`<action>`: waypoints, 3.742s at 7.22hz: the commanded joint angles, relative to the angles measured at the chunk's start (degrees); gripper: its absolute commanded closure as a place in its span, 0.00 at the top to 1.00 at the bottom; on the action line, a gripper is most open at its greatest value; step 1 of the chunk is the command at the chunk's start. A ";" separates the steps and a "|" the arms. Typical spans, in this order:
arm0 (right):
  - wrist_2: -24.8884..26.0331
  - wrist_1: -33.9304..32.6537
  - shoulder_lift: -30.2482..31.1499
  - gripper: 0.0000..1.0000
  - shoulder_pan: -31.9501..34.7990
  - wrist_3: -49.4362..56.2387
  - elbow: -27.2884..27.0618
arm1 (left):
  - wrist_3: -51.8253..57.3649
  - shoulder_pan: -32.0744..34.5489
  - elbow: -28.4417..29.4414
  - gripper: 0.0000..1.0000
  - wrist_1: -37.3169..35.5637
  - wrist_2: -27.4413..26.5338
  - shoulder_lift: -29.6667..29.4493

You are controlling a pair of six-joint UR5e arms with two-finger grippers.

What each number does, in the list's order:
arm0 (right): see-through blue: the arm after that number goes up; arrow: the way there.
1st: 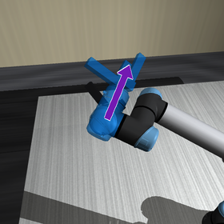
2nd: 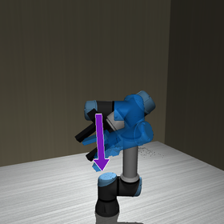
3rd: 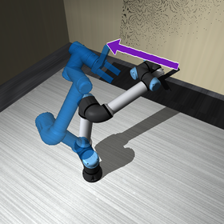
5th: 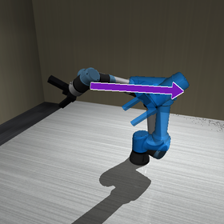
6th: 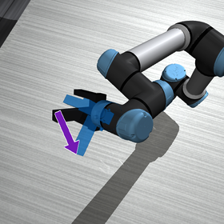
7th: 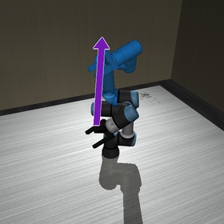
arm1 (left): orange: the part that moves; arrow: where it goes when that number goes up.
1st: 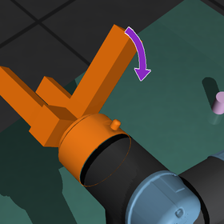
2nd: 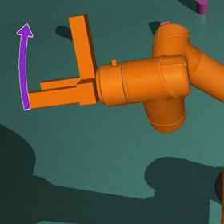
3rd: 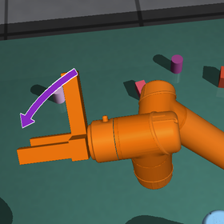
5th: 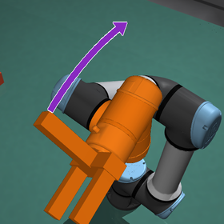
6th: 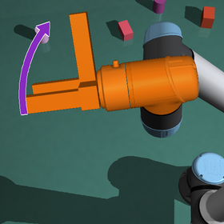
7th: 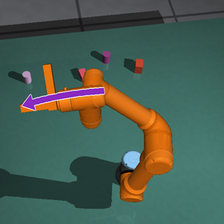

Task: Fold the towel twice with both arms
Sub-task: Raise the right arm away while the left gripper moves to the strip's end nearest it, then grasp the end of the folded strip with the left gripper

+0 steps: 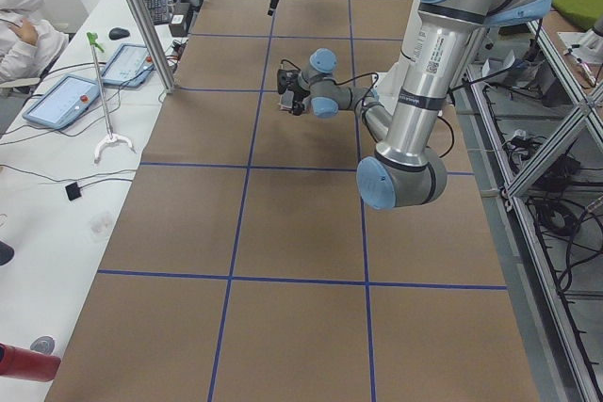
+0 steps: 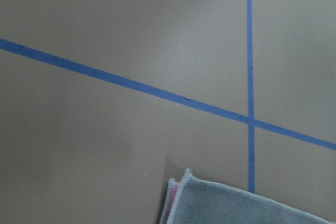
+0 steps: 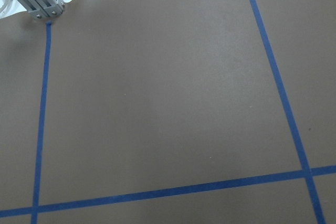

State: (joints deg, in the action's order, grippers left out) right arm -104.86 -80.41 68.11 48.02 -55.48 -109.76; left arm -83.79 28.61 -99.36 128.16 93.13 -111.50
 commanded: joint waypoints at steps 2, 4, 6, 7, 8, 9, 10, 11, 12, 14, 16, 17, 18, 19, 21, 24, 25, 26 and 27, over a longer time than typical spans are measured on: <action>-1.04 0.16 0.79 0.99 2.07 14.96 0.34 | -0.93 -3.11 2.68 1.00 0.60 -0.06 -0.47; -1.66 0.07 0.97 0.99 2.17 8.60 0.43 | -10.31 -5.05 3.20 0.91 0.60 -0.14 -2.04; -1.66 0.16 1.06 0.99 2.17 8.19 0.34 | -13.85 -6.11 3.56 0.64 0.60 -0.41 -2.50; -1.66 0.25 1.40 0.99 2.17 8.10 0.17 | -14.21 -6.11 3.91 0.58 0.60 -0.41 -2.50; -1.66 0.16 1.49 0.99 2.17 8.10 0.08 | -14.30 -6.11 4.17 0.57 0.60 -0.41 -2.50; -1.66 0.25 1.49 0.99 2.17 8.10 0.08 | -16.74 -6.20 4.26 0.57 0.60 -0.41 -2.58; -1.66 0.16 1.49 0.99 2.17 7.93 -0.01 | -17.89 -6.20 4.26 0.57 0.60 -0.41 -2.58; -1.66 0.25 1.49 0.99 2.17 7.49 -0.01 | -17.90 -6.11 4.26 0.57 0.60 -0.41 -2.58; -1.66 0.25 1.49 0.99 2.08 7.40 -0.01 | -17.82 -6.11 4.61 0.56 0.60 -0.41 -2.58; -1.66 0.25 1.49 0.99 2.17 7.40 -0.01 | -17.82 -6.02 4.88 0.54 0.60 -1.28 -2.58; -1.66 0.25 1.49 0.99 2.17 7.40 -0.01 | -17.99 -6.02 4.88 0.51 0.60 -1.72 -2.93; -1.66 0.25 1.41 0.99 2.08 7.40 -0.01 | -17.99 -5.94 4.88 0.50 0.60 -2.07 -2.94; -1.66 0.25 1.49 0.99 2.08 7.40 -0.01 | -18.17 -5.76 4.88 0.50 0.60 -2.08 -2.94; -1.66 0.25 1.41 0.99 2.08 7.40 -0.01 | -20.17 -5.93 4.96 0.50 0.60 -2.08 -2.94; -1.66 0.25 1.41 0.99 2.17 7.40 -0.01 | -20.28 -6.02 5.57 0.50 0.60 -2.08 -2.94; -1.66 0.25 1.41 0.99 2.17 7.40 -0.10 | -20.36 -6.02 5.93 0.34 0.69 -2.08 -3.11; -1.66 0.25 1.41 0.99 2.17 7.40 -0.10 | -20.36 -6.02 5.93 0.31 0.69 -2.08 -3.11; -1.75 0.25 1.41 0.99 2.17 7.40 -0.10 | -20.28 -6.02 5.93 0.30 0.69 -2.08 -3.11; -1.75 0.25 1.41 0.99 2.17 7.40 -0.10 | -20.28 -6.02 5.93 0.29 0.69 -2.08 -3.11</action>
State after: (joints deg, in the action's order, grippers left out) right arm -106.58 -80.16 69.52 50.19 -48.08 -109.86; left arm -104.09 22.60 -93.43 128.85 91.05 -114.61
